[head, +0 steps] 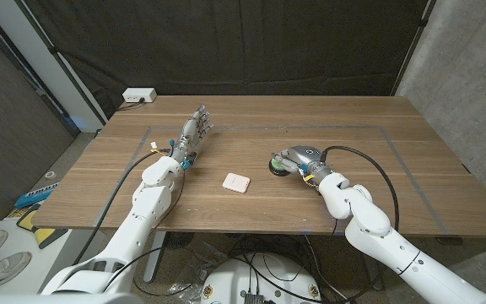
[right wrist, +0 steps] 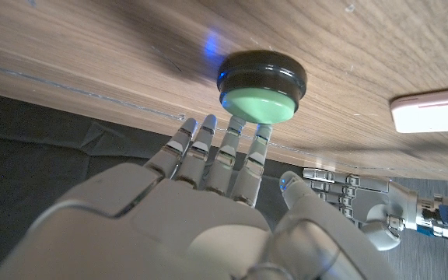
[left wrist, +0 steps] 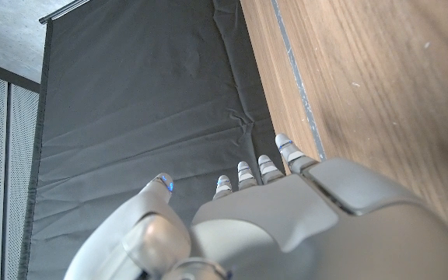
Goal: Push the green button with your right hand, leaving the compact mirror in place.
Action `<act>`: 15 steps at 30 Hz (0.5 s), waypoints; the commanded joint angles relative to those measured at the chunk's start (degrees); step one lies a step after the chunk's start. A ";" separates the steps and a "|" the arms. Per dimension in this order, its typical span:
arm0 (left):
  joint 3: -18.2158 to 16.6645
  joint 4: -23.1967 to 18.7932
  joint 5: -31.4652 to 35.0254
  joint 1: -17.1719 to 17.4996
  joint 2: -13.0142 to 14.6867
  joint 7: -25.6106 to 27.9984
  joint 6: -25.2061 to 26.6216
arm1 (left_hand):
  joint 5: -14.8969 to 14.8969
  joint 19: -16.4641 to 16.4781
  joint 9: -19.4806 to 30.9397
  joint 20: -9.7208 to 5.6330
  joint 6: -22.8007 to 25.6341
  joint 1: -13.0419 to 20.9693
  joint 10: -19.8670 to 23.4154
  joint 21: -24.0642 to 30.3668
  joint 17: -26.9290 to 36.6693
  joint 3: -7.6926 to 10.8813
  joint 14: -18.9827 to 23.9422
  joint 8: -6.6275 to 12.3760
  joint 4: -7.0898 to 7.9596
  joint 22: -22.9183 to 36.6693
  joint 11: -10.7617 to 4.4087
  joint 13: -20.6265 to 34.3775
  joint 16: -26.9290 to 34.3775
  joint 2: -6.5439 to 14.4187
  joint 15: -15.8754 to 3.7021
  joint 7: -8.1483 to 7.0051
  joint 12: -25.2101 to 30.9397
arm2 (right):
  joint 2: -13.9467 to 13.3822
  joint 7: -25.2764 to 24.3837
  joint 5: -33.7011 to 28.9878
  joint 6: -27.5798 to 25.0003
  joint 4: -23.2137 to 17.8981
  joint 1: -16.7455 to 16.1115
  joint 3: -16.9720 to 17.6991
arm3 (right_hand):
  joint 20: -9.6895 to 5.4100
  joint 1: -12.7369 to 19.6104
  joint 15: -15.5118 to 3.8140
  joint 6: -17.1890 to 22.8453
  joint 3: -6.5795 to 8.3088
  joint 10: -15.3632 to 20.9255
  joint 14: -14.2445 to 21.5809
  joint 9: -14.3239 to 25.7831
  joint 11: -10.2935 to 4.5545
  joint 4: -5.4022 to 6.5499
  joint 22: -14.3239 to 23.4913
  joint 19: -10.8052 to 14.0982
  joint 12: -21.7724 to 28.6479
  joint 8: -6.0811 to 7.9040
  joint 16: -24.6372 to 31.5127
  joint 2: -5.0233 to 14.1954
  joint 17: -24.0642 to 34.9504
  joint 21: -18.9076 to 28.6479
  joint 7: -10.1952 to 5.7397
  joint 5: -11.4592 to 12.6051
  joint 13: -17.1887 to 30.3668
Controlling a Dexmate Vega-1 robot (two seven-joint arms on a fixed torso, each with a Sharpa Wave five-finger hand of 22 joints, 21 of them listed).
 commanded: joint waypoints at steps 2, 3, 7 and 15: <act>0.04 1.88 0.26 -1.37 -0.35 -0.42 -0.38 | 0.35 -0.26 0.19 -0.34 -0.31 -0.36 -0.46 -0.02 0.17 -0.25 -0.63 -0.29 0.15 0.25 -0.02 -0.02 0.38 -0.03 -1.50 -0.01 -0.08 | 0.45 -9.52 7.06 7.28 1.49 -2.12 4.19 | -0.03 1.56 -1.29 3.87 1.15 4.71 -1.24 0.28 4.45 -0.64 0.26 0.55 -1.37 -0.04 -0.48 1.00 0.21 0.16 5.64 -0.56 0.25; 0.01 2.00 0.28 -1.43 -0.36 -0.43 -0.48 | 0.35 -0.31 0.19 -0.33 -0.30 -0.38 -0.47 -0.04 0.17 -0.26 -0.65 -0.29 0.15 0.25 -0.02 -0.02 0.38 -0.03 -1.45 -0.02 -0.08 | 0.56 -10.38 7.16 7.52 1.67 -2.25 4.32 | -0.04 1.65 -1.43 3.01 1.22 4.10 -1.67 0.28 4.51 -0.67 0.28 0.53 -1.53 -0.23 -0.54 1.00 0.27 0.15 5.39 -0.63 0.26; -0.07 2.41 0.31 -1.69 -0.36 -0.56 -0.72 | 0.38 -0.33 0.19 -0.27 -0.33 -0.43 -0.53 -0.05 0.17 -0.31 -0.66 -0.29 0.16 0.26 -0.06 -0.02 0.38 -0.03 -1.46 0.02 -0.09 | 0.99 -14.66 7.86 9.44 2.69 -2.88 4.95 | 0.09 2.27 -1.47 -0.60 1.36 -0.49 -3.94 0.32 4.00 -1.03 0.38 -0.07 -2.35 -0.38 -0.47 1.06 0.61 -0.13 4.63 -0.93 0.29; -0.21 3.36 0.16 -2.30 -0.42 -1.10 -0.92 | 0.44 -0.42 0.19 -0.22 -0.34 -0.54 -0.51 -0.11 0.16 -0.39 -0.70 -0.28 0.17 0.26 0.06 -0.02 0.38 -0.03 -1.44 0.00 -0.05 | 1.50 -19.74 7.12 11.07 3.73 -3.30 5.15 | -0.44 3.76 -1.39 -13.28 0.87 -13.56 -9.48 0.35 2.49 -1.93 0.58 -1.26 -2.72 -0.62 -0.11 1.52 1.08 -0.60 0.69 -1.15 0.29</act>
